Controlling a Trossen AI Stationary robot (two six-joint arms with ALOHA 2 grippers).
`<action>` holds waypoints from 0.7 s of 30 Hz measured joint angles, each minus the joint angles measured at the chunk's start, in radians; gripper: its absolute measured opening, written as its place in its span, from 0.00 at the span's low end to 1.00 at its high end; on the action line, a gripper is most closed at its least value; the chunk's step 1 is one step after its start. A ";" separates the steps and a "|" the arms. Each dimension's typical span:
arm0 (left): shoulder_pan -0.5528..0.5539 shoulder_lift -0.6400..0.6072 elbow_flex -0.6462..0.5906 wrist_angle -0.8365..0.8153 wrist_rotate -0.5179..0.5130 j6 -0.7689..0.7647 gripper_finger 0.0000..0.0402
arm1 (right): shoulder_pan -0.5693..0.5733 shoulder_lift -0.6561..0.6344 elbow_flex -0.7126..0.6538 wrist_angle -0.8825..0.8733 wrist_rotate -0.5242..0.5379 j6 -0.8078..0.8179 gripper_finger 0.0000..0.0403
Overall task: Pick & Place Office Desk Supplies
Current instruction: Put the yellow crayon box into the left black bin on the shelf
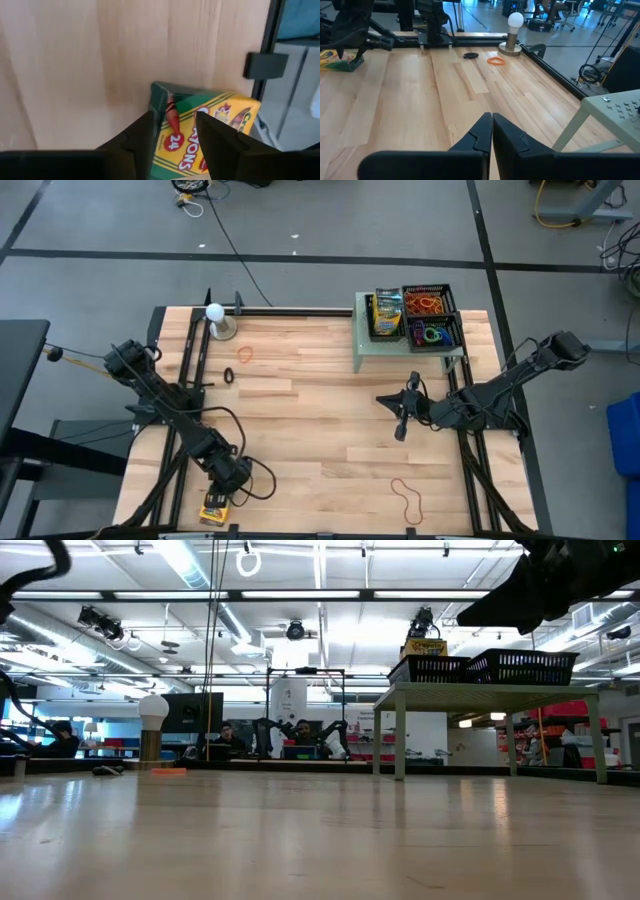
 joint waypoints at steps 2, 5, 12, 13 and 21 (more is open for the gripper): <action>-0.005 0.017 0.000 -0.001 0.005 0.007 0.37 | 0.000 0.000 0.000 0.000 0.000 0.000 0.06; -0.011 0.045 0.002 0.019 0.024 0.007 0.36 | 0.000 0.000 0.000 -0.001 0.000 0.000 0.06; -0.010 0.059 0.027 0.014 0.029 0.010 0.21 | 0.000 0.000 0.000 -0.001 0.000 0.000 0.06; -0.008 0.059 0.035 0.013 0.025 0.009 0.17 | 0.000 0.000 0.000 -0.001 0.000 0.000 0.06; 0.048 0.059 0.077 0.014 0.020 0.022 0.01 | 0.000 0.000 0.000 -0.001 0.000 0.000 0.06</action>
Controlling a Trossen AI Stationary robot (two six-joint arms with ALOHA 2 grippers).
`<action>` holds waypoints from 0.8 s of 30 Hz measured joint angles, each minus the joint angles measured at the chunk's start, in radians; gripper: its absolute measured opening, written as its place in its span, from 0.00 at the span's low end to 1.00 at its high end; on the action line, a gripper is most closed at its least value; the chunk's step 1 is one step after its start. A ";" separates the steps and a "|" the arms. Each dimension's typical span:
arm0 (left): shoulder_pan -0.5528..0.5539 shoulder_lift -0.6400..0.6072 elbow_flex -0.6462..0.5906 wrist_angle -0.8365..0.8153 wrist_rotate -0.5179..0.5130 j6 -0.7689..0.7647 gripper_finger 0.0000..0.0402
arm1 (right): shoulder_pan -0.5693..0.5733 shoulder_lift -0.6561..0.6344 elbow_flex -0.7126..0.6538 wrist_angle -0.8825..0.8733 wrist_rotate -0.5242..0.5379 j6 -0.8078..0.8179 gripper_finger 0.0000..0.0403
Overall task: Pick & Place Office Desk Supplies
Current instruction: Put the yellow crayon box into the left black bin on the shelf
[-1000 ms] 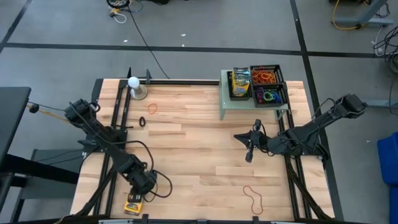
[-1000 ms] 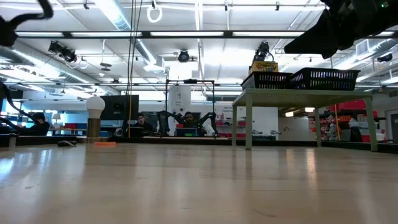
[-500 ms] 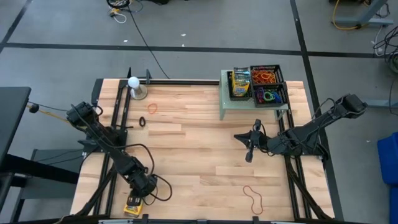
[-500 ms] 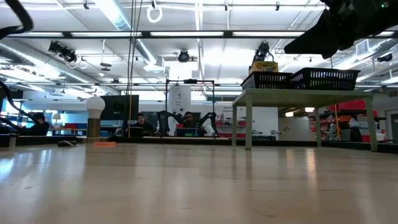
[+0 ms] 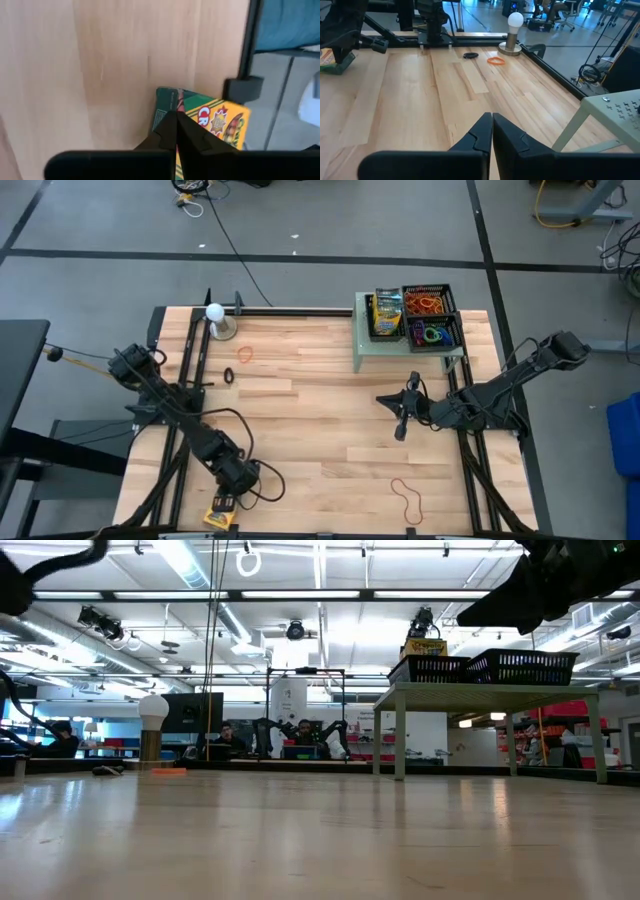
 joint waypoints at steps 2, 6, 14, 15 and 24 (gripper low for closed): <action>0.022 -0.013 0.006 0.000 -0.006 0.007 0.01 | 0.000 0.000 0.000 0.000 0.000 0.000 0.06; 0.085 -0.080 0.010 0.001 -0.080 0.010 0.01 | 0.000 0.000 0.000 0.000 0.000 0.000 0.06; 0.251 -0.172 0.012 0.012 -0.212 0.016 0.01 | 0.000 0.000 0.000 0.000 0.000 0.000 0.06; 0.263 -0.172 0.012 0.007 -0.193 0.005 0.01 | 0.000 0.000 0.000 0.000 0.000 0.000 0.06; 0.112 -0.149 0.011 -0.060 -0.096 -0.313 0.24 | 0.000 0.000 0.000 0.000 0.000 0.000 0.06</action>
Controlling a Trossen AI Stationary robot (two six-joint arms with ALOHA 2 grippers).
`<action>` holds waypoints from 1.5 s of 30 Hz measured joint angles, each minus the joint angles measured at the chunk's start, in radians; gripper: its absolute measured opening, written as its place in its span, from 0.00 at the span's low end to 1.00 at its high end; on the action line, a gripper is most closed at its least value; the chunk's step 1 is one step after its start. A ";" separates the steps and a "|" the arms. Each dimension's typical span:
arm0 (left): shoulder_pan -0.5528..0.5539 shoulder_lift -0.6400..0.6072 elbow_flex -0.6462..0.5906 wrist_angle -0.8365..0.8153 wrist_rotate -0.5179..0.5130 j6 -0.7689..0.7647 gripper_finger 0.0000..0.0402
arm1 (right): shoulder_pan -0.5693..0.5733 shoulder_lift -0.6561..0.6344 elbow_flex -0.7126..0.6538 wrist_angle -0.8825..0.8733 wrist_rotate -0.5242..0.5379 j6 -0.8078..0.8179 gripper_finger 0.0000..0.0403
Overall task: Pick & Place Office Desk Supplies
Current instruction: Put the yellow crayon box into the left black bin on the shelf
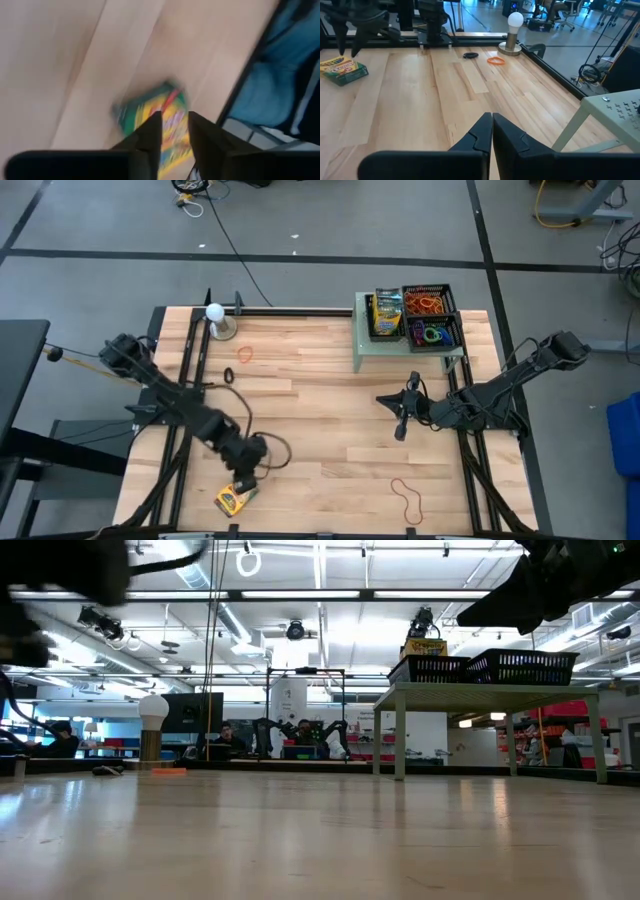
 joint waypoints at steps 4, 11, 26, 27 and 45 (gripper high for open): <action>-0.103 0.003 0.000 -0.113 -0.028 -0.251 0.36 | 0.000 0.000 0.000 0.000 0.000 0.000 0.06; -0.247 0.004 -0.037 -0.087 -0.071 -0.533 0.49 | 0.000 0.000 0.000 0.000 -0.003 0.000 0.06; -0.314 0.032 -0.187 0.179 -0.208 -0.619 0.40 | 0.000 0.000 0.000 0.000 -0.009 0.004 0.06; -0.314 0.037 -0.187 0.191 -0.212 -0.608 0.37 | 0.000 0.000 0.000 0.000 -0.009 0.003 0.06; -0.078 0.050 -0.187 0.404 -0.417 -0.245 0.01 | 0.000 0.000 0.000 0.001 -0.009 0.002 0.06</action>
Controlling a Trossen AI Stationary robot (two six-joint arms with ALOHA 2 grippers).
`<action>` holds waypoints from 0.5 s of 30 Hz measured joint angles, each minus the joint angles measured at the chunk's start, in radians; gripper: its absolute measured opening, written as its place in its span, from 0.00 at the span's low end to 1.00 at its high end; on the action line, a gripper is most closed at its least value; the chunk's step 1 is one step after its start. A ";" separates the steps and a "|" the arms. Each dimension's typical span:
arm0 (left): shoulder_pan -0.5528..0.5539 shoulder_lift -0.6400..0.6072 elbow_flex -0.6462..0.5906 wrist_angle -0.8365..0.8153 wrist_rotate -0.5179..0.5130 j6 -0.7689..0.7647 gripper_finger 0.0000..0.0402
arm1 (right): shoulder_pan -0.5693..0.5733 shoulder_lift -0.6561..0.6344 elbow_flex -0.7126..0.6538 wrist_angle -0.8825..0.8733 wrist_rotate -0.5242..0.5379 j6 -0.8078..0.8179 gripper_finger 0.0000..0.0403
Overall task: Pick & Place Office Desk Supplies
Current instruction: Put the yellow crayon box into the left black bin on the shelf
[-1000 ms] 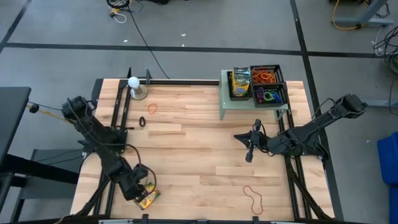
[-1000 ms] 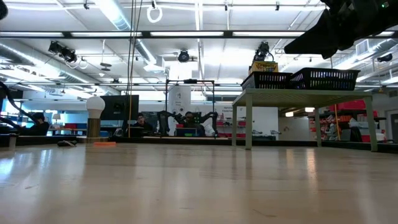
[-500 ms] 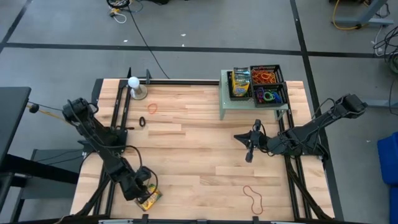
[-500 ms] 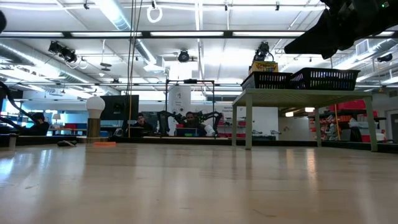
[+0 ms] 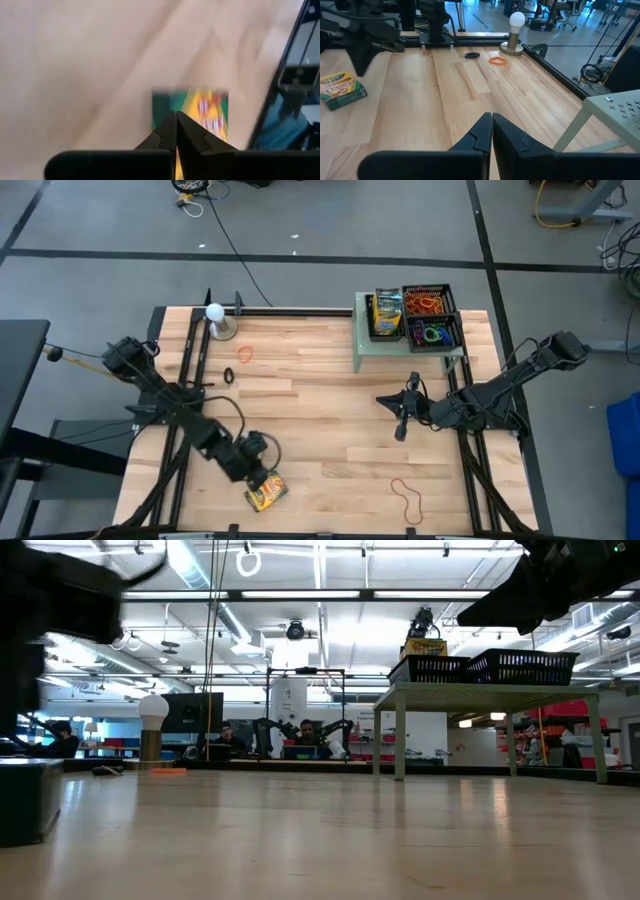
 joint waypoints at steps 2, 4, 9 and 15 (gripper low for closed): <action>0.056 0.000 0.000 0.007 0.005 0.077 0.01 | 0.000 0.000 0.000 0.000 0.000 -0.002 0.06; 0.101 0.000 0.000 0.029 0.041 0.153 0.01 | 0.000 0.000 0.000 0.000 0.000 -0.002 0.06; 0.070 0.000 0.074 -0.007 0.213 0.331 0.01 | 0.000 0.000 0.000 0.000 0.000 -0.002 0.06; -0.097 0.027 0.134 -0.154 0.312 0.229 0.02 | 0.000 0.000 0.000 0.000 0.000 -0.001 0.06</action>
